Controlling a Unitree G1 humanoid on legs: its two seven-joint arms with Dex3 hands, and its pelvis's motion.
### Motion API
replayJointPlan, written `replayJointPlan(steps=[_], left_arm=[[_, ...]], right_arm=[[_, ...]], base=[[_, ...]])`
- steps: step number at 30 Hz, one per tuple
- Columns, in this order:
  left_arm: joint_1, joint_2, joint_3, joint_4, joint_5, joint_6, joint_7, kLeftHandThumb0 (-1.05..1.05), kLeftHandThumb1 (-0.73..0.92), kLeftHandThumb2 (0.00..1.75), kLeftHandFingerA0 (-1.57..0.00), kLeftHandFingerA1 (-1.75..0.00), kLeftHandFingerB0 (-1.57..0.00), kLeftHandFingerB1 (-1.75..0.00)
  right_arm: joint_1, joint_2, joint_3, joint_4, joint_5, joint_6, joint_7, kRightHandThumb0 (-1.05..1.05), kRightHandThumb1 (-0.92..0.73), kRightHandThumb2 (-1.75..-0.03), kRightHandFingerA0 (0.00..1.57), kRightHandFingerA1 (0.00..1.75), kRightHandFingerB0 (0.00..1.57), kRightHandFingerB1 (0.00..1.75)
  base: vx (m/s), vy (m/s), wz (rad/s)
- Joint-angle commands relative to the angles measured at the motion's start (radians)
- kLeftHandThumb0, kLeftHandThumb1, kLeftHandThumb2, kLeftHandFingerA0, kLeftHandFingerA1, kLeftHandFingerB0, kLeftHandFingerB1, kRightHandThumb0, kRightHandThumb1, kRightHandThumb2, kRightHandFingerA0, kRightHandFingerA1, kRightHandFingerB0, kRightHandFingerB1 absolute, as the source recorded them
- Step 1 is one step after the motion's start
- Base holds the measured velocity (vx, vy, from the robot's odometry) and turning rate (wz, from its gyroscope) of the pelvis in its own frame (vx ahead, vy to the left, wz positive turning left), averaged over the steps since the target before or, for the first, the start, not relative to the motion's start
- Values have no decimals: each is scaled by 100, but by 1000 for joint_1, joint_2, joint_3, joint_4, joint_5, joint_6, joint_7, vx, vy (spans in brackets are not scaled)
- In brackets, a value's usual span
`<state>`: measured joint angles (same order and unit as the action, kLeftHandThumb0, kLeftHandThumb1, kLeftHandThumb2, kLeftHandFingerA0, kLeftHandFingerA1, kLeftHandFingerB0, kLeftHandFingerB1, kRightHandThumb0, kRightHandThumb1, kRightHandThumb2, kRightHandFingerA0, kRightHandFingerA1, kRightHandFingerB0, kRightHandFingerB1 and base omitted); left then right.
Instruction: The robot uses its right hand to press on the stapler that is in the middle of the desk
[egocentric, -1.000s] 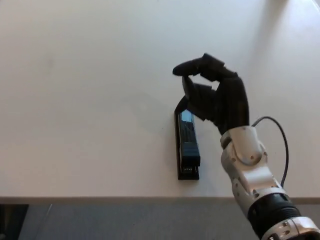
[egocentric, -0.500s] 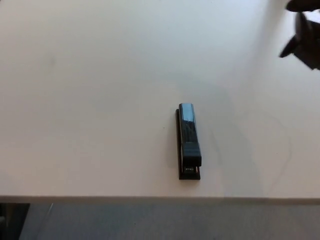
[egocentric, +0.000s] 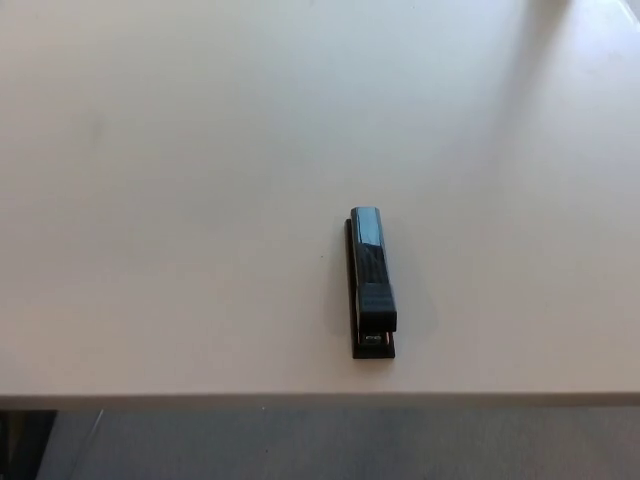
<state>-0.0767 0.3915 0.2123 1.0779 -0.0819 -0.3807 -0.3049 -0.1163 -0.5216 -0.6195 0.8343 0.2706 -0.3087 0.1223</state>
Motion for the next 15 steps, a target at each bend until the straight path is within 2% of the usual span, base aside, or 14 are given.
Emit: replayJointPlan(steps=[1, 2, 5, 7, 9, 11, 12, 15], left_arm=[[-2, 21, 15, 21, -7, 31, 10, -18, 87, 127, -2, -49, -1, -48], [-2, 20, 18, 22, -10, 31, 7, -18, 87, 127, -3, -49, -1, -48], [0, 21, 23, 22, -12, 36, 1, -18, 87, 127, -2, -48, -1, -48], [-2, 22, 16, 25, 0, 34, 7, -19, 87, 127, -2, -48, -1, -48], [-3, 21, 18, 27, -3, 34, 8, -20, 86, 126, -2, -49, -1, -48], [-1, 21, 22, 23, -8, 37, 5, -19, 87, 126, -2, -48, -1, -48], [-2, 20, 24, 23, -9, 41, 5, -19, 86, 126, -2, -48, -1, -48], [-2, 20, 22, 23, -7, 43, -3, -20, 86, 126, -2, -48, -1, -48]], right_arm=[[102, -30, -53, 155, -1, -97, -73, -22, -57, -108, 130, 125, 92, 107], [113, -27, -58, 185, 1, -112, -77, -21, -67, -90, 122, 136, 83, 127], [144, -21, -44, 304, -19, -149, -109, -23, -64, -93, 124, 129, 85, 124], [153, -12, -35, 368, -17, -121, -123, -28, -69, -76, 119, 137, 89, 124], [165, -9, 3, 417, -49, -101, -144, -30, -75, -73, 117, 137, 83, 124], [171, 16, 37, 451, -61, -42, -167, -24, -77, -70, 110, 127, 79, 119], [172, 26, 59, 463, -75, -19, -181, -19, -73, -77, 108, 133, 80, 120], [182, 48, 89, 489, -72, 27, -158, -19, -71, -79, 104, 132, 79, 113]], base=[[0, 0, 0], [0, 0, 0], [0, 0, 0], [0, 0, 0], [0, 0, 0], [0, 0, 0], [0, 0, 0], [0, 0, 0]])
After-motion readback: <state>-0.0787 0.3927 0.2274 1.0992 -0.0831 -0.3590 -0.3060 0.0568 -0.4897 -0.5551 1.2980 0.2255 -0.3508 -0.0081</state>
